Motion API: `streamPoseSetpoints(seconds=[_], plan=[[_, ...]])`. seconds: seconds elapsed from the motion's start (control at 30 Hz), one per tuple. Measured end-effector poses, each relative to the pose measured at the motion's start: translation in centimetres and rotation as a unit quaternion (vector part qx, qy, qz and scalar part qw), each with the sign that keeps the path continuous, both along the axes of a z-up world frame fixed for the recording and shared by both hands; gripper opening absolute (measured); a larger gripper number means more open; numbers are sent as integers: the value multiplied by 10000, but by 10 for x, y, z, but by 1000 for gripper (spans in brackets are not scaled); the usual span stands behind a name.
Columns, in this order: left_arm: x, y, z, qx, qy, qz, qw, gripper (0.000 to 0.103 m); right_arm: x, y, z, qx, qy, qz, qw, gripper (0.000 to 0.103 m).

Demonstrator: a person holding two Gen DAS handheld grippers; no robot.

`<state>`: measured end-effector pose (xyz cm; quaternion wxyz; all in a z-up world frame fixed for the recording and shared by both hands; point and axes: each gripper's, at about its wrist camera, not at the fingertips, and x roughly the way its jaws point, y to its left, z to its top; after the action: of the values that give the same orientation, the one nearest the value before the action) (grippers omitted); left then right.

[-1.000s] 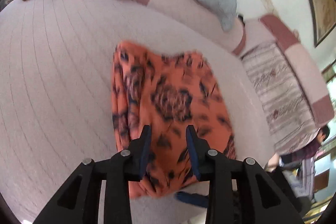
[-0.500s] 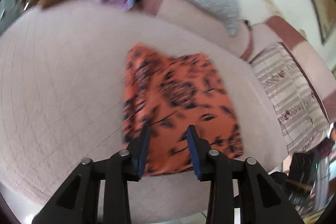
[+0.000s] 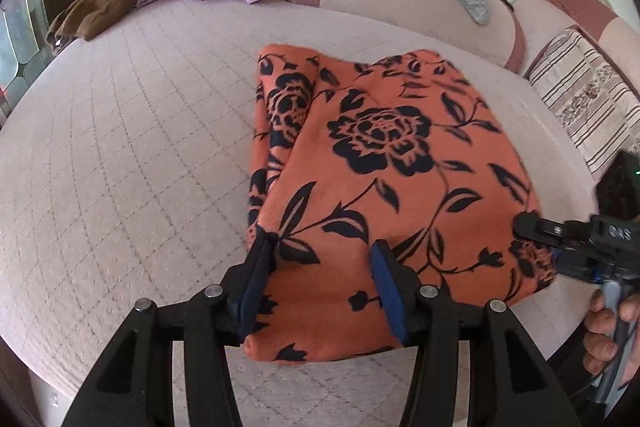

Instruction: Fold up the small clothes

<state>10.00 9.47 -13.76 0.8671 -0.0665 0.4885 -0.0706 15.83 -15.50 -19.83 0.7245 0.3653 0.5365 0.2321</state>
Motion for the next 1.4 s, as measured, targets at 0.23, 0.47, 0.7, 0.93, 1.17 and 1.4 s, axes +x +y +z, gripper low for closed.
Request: streamPoseSetpoints(seconds=[0.23,0.47,0.7,0.93,1.17,1.4], plan=[[-4,-3,55,-367,-869,-47,9955,62,-10,2,0,-355,-159,87,9992,57],[18,14,-15,-601,36,287,9978,66,0,-22,20,198,-304,-180,9992,65],[13,18,-17,-681,-47,210,9974,66,52,-17,-2,612,85,-244,9978,39],[2,30,12,-1373,-416,334,9891,64,47,-2,16,-336,-262,-144,9990,52],[6,40,-27,-1165,118,415,9923,68,85,-11,11,368,-77,-329,9987,76],[2,46,-27,-1161,105,337,9926,68,94,21,28,-1075,-403,-16,9934,41]])
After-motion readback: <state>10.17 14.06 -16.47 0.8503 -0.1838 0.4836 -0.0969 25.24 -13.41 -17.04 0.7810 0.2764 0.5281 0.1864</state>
